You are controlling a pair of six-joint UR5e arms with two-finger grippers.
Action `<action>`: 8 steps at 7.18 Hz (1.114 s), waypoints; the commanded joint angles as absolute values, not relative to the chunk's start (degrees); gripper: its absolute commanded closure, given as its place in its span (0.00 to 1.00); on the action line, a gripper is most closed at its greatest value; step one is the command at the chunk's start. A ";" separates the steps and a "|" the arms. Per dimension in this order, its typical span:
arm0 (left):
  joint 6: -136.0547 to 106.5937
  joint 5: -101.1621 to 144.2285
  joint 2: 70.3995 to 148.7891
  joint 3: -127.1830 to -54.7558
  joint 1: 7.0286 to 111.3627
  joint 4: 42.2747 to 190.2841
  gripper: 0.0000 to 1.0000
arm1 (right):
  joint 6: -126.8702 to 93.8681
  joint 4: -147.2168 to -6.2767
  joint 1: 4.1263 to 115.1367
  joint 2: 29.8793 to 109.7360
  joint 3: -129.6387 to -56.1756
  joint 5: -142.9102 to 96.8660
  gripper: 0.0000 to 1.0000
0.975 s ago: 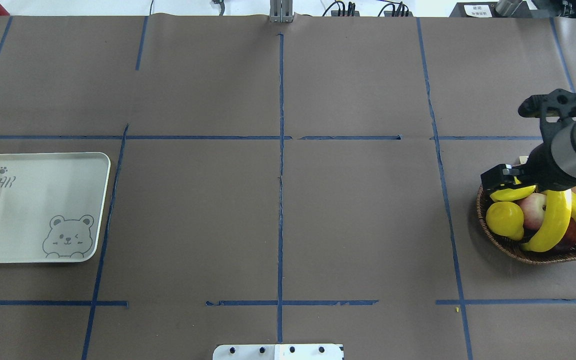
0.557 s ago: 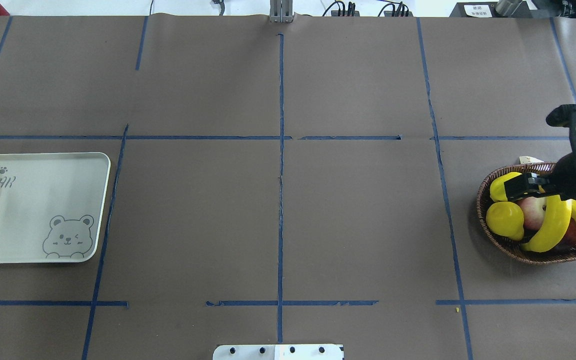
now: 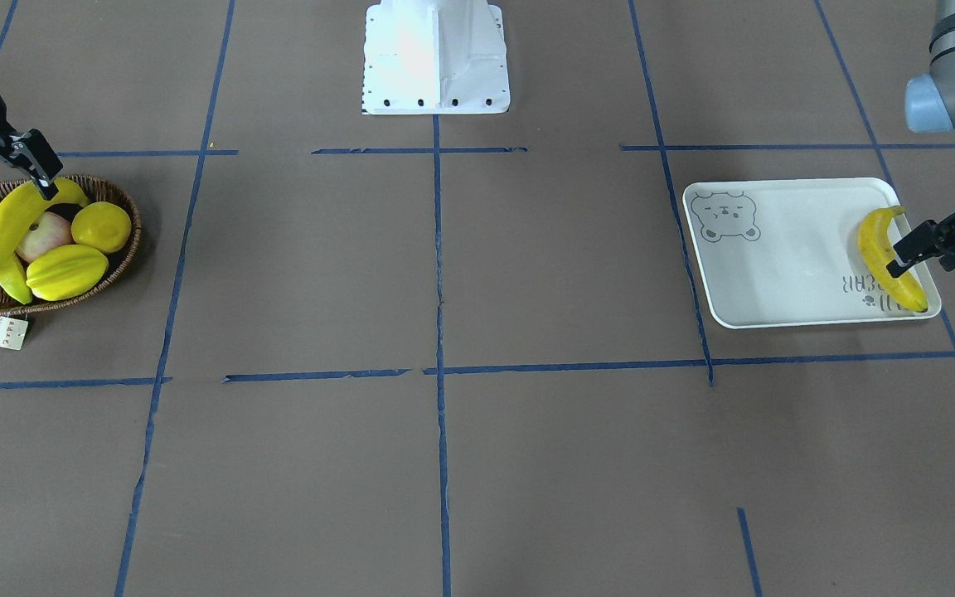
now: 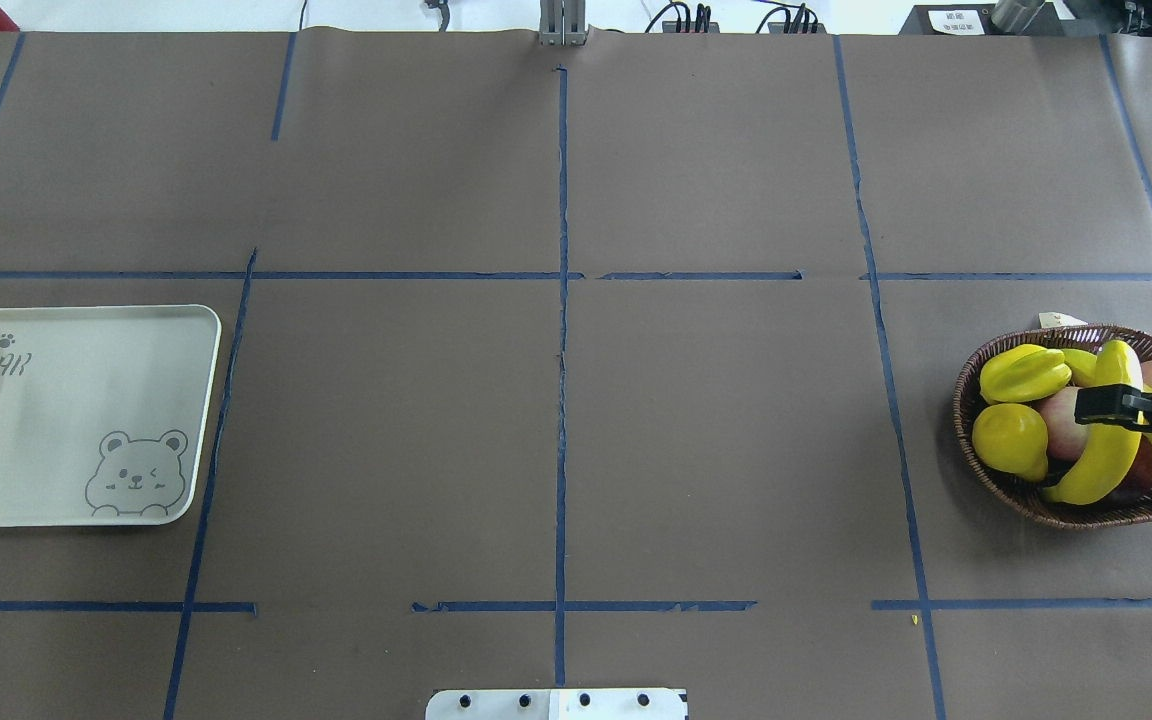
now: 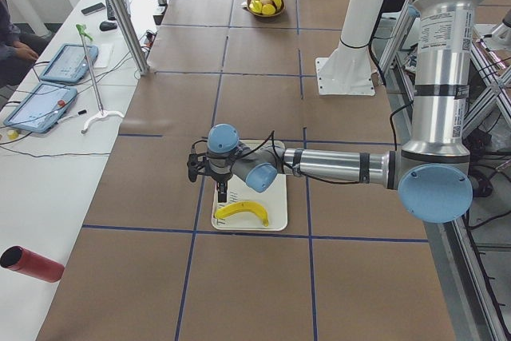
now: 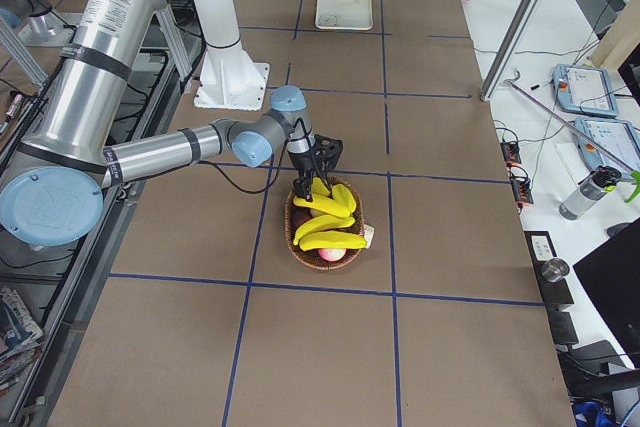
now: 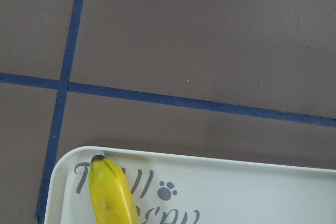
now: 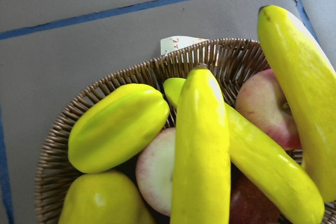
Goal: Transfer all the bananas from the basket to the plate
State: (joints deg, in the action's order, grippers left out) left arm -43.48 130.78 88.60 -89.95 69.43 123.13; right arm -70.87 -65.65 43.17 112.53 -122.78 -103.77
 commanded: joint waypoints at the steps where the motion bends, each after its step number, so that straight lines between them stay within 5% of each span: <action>1: -43.51 130.78 88.59 -90.00 69.43 123.13 0.00 | -71.02 -65.57 39.57 113.47 -120.16 -101.00 0.05; 4: -43.51 130.87 88.59 -90.00 69.43 123.13 0.00 | -71.02 -65.13 38.15 112.68 -119.71 -100.81 0.13; 8: -43.51 130.87 88.51 -90.00 69.43 123.13 0.00 | -71.02 -64.95 37.88 111.62 -119.71 -101.34 0.89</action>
State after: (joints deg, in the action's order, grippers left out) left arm -43.51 130.87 88.51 -90.00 69.43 123.13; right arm -71.06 -64.96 37.92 111.88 -119.72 -101.22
